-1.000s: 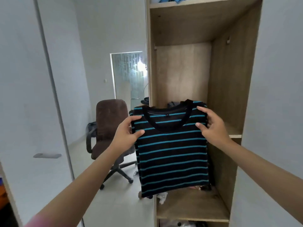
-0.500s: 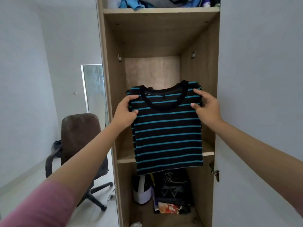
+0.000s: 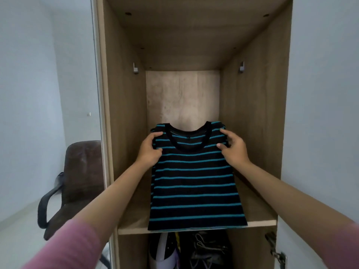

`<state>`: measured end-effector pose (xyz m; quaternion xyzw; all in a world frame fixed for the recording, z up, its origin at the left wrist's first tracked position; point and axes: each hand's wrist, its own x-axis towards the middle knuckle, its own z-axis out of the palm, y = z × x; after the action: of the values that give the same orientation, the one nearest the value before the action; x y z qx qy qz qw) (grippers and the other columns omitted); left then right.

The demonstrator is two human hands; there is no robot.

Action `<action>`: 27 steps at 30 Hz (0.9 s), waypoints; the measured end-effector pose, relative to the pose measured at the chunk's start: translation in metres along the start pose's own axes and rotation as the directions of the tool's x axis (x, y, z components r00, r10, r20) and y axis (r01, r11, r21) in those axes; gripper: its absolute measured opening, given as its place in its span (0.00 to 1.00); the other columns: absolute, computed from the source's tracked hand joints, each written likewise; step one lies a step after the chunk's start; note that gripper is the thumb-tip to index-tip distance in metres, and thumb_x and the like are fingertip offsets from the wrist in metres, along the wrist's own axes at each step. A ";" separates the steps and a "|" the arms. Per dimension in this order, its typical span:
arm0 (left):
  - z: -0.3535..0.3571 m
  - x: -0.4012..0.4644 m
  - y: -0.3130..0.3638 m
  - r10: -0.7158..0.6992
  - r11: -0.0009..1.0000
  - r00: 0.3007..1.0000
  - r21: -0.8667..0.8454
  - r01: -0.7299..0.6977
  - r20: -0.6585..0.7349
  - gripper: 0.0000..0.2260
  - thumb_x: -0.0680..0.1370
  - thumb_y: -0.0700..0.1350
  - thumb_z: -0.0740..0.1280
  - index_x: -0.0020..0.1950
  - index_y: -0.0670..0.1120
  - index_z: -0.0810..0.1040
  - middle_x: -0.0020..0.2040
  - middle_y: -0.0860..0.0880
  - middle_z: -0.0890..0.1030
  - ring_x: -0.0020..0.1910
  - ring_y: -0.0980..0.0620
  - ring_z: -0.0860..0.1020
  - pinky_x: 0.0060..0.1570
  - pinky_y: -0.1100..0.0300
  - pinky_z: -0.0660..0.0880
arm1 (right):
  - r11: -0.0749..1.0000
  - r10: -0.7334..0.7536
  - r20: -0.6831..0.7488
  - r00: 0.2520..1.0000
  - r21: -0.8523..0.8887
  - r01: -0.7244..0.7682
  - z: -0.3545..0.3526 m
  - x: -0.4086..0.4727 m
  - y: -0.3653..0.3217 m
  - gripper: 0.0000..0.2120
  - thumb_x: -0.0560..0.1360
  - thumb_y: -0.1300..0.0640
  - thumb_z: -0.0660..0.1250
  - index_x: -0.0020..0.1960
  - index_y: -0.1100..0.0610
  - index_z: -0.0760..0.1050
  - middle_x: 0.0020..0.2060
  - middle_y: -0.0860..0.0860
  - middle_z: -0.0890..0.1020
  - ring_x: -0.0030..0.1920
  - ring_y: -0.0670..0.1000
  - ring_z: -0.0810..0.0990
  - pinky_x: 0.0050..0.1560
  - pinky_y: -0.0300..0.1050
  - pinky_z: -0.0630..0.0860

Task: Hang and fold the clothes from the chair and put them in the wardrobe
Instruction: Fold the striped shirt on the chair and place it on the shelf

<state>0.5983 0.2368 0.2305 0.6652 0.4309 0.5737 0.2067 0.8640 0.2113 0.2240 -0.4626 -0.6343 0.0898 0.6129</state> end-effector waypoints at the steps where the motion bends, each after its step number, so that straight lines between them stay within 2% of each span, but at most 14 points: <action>1: 0.002 0.006 -0.007 -0.014 1.000 0.999 0.011 0.014 0.032 0.25 0.75 0.30 0.64 0.68 0.49 0.70 0.68 0.50 0.69 0.65 0.54 0.69 0.57 0.68 0.69 | 0.999 0.024 0.039 0.999 -0.026 -0.023 0.005 0.005 0.007 0.26 0.75 0.66 0.68 0.71 0.54 0.68 0.69 0.52 0.71 0.69 0.51 0.69 0.68 0.42 0.66; 3: 0.007 0.015 -0.020 -0.064 0.998 0.989 0.031 0.061 0.133 0.28 0.77 0.31 0.64 0.73 0.49 0.64 0.71 0.49 0.67 0.69 0.50 0.68 0.59 0.65 0.68 | 0.994 0.079 0.130 0.988 -0.090 -0.067 0.012 0.011 0.020 0.29 0.75 0.64 0.68 0.74 0.55 0.63 0.72 0.52 0.67 0.71 0.52 0.67 0.70 0.48 0.67; 5: 0.015 0.017 -0.031 -0.161 0.983 0.950 0.130 0.130 0.267 0.32 0.78 0.36 0.64 0.77 0.50 0.54 0.75 0.48 0.61 0.72 0.49 0.64 0.62 0.63 0.67 | 0.980 0.118 0.196 0.973 -0.180 -0.083 0.018 0.009 0.030 0.33 0.76 0.61 0.68 0.76 0.56 0.57 0.76 0.51 0.59 0.74 0.53 0.60 0.72 0.48 0.63; 6: 0.020 0.016 -0.038 -0.219 0.961 0.919 0.234 0.145 0.327 0.35 0.78 0.40 0.65 0.78 0.50 0.48 0.78 0.47 0.54 0.75 0.47 0.58 0.66 0.60 0.64 | 0.971 0.126 0.216 0.968 -0.226 -0.076 0.020 0.005 0.033 0.34 0.76 0.59 0.68 0.77 0.56 0.55 0.77 0.52 0.55 0.76 0.52 0.56 0.73 0.46 0.59; 8: 0.031 0.009 -0.050 -0.352 0.865 0.857 0.482 0.143 0.376 0.40 0.78 0.51 0.65 0.77 0.50 0.39 0.78 0.45 0.38 0.77 0.45 0.44 0.73 0.51 0.52 | 0.960 0.124 0.269 0.955 -0.275 -0.047 0.024 -0.010 0.038 0.33 0.76 0.56 0.68 0.76 0.55 0.57 0.77 0.54 0.52 0.77 0.51 0.52 0.70 0.39 0.56; 9: 0.036 0.002 -0.052 -0.399 0.808 0.839 0.575 0.131 0.370 0.41 0.78 0.55 0.64 0.77 0.50 0.37 0.77 0.43 0.36 0.77 0.43 0.41 0.73 0.47 0.47 | 0.959 0.127 0.306 0.943 -0.279 -0.039 0.025 -0.021 0.037 0.31 0.76 0.55 0.67 0.75 0.55 0.58 0.77 0.54 0.52 0.76 0.51 0.52 0.68 0.37 0.56; 11: 0.043 -0.016 -0.051 -0.421 0.735 0.828 0.674 0.073 0.370 0.39 0.78 0.60 0.59 0.77 0.49 0.37 0.77 0.42 0.37 0.77 0.41 0.42 0.73 0.43 0.43 | 0.959 0.133 0.376 0.917 -0.281 -0.024 0.030 -0.044 0.036 0.28 0.77 0.52 0.66 0.74 0.54 0.61 0.76 0.53 0.56 0.76 0.50 0.54 0.68 0.37 0.57; 13: 0.046 -0.036 -0.047 -0.409 0.695 0.815 0.718 -0.014 0.411 0.35 0.80 0.61 0.55 0.78 0.48 0.41 0.78 0.42 0.41 0.77 0.42 0.44 0.74 0.43 0.43 | 0.961 0.147 0.454 0.879 -0.275 -0.019 0.037 -0.066 0.035 0.28 0.78 0.50 0.64 0.75 0.54 0.60 0.76 0.52 0.58 0.76 0.49 0.55 0.72 0.40 0.56; 15: 0.045 -0.051 -0.047 -0.464 0.652 0.761 0.757 -0.054 0.454 0.32 0.80 0.62 0.50 0.78 0.48 0.44 0.78 0.42 0.43 0.77 0.42 0.44 0.74 0.44 0.44 | 0.952 0.194 0.547 0.815 -0.305 -0.022 0.044 -0.084 0.037 0.31 0.78 0.45 0.62 0.76 0.54 0.56 0.76 0.52 0.57 0.76 0.49 0.55 0.75 0.45 0.55; 18: 0.040 -0.070 -0.058 -0.590 0.616 0.656 0.787 -0.010 0.470 0.32 0.80 0.63 0.44 0.78 0.46 0.44 0.78 0.41 0.42 0.77 0.40 0.43 0.74 0.45 0.46 | 0.850 0.347 0.640 0.685 -0.524 0.060 0.050 -0.103 0.047 0.34 0.78 0.36 0.51 0.78 0.50 0.48 0.78 0.49 0.50 0.77 0.49 0.49 0.76 0.53 0.49; 19: 0.038 -0.076 -0.063 -0.597 0.619 0.648 0.785 -0.003 0.473 0.33 0.79 0.64 0.42 0.78 0.46 0.43 0.78 0.41 0.41 0.77 0.41 0.42 0.75 0.45 0.45 | 0.800 0.393 0.638 0.662 -0.593 0.096 0.051 -0.107 0.049 0.34 0.78 0.35 0.48 0.78 0.50 0.47 0.78 0.48 0.49 0.77 0.49 0.48 0.76 0.55 0.47; 23: 0.035 -0.093 -0.074 -0.529 0.645 0.720 0.764 -0.003 0.449 0.34 0.78 0.66 0.42 0.78 0.49 0.42 0.78 0.45 0.40 0.77 0.44 0.42 0.75 0.47 0.44 | 0.729 0.439 0.608 0.661 -0.671 0.134 0.053 -0.111 0.047 0.35 0.78 0.33 0.43 0.78 0.50 0.46 0.78 0.47 0.46 0.77 0.49 0.45 0.76 0.56 0.44; 27: 0.033 -0.097 -0.075 -0.511 0.665 0.738 0.747 0.014 0.441 0.34 0.78 0.67 0.43 0.78 0.50 0.43 0.78 0.47 0.41 0.77 0.45 0.42 0.75 0.49 0.44 | 0.713 0.452 0.608 0.653 -0.686 0.145 0.051 -0.111 0.046 0.35 0.77 0.32 0.43 0.78 0.50 0.45 0.78 0.46 0.46 0.77 0.48 0.45 0.75 0.56 0.44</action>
<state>0.6067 0.2062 0.1078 0.7663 0.6194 0.0753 0.1533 0.8220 0.1830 0.1040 -0.6320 -0.7666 0.0862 0.0736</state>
